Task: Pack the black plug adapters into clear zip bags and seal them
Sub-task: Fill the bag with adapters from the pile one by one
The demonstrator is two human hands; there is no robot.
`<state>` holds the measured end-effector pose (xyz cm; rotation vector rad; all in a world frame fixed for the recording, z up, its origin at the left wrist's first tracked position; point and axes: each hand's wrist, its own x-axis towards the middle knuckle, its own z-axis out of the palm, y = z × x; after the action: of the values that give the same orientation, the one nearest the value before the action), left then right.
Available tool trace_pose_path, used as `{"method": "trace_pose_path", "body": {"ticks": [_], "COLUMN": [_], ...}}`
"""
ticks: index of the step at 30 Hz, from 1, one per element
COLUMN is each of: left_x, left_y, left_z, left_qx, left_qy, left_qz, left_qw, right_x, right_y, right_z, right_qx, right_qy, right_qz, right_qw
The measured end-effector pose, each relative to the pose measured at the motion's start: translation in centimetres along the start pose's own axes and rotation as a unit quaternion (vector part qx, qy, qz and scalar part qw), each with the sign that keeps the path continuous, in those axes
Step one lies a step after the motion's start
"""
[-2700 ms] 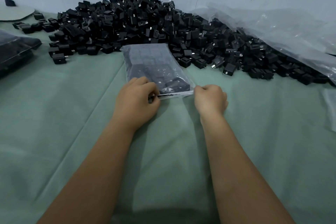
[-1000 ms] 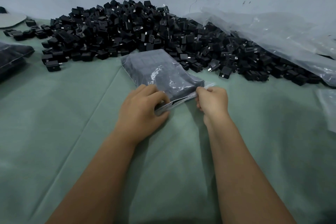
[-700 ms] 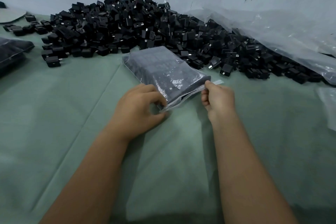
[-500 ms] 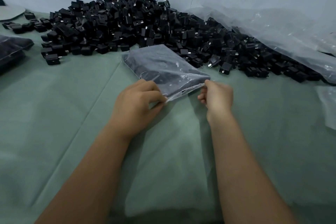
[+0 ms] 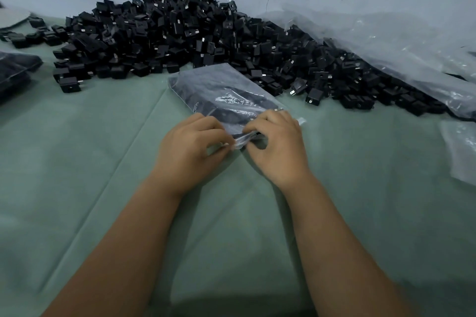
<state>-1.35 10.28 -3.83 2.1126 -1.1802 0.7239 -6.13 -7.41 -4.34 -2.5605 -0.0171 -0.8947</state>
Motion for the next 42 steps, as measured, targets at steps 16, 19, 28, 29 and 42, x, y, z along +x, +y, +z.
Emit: {"method": "trace_pose_path", "body": {"ticks": [16, 19, 28, 29, 42], "left_x": [0.1, 0.1, 0.2, 0.2, 0.1], "left_y": [-0.3, -0.3, -0.5, -0.5, -0.4], "left_z": [-0.5, -0.4, 0.2, 0.3, 0.6], "left_qx": [-0.020, -0.027, -0.029, -0.026, -0.017], "left_qy": [-0.024, -0.022, -0.016, -0.015, -0.019], "left_qz": [0.002, -0.009, -0.028, -0.028, -0.031], "left_qw": [1.000, 0.999, 0.999, 0.999, 0.999], "right_x": [-0.6, -0.6, -0.5, -0.5, -0.5], "right_y": [-1.7, -1.6, -1.6, -1.6, -1.9], "right_z": [0.0, 0.0, 0.1, 0.1, 0.2], "right_qx": [-0.047, -0.052, -0.052, -0.049, -0.081], "right_qy": [0.004, 0.009, 0.007, 0.002, -0.009], "right_qz": [-0.084, -0.096, -0.111, -0.107, -0.094], "right_qw": [0.995, 0.994, 0.992, 0.993, 0.992]}}
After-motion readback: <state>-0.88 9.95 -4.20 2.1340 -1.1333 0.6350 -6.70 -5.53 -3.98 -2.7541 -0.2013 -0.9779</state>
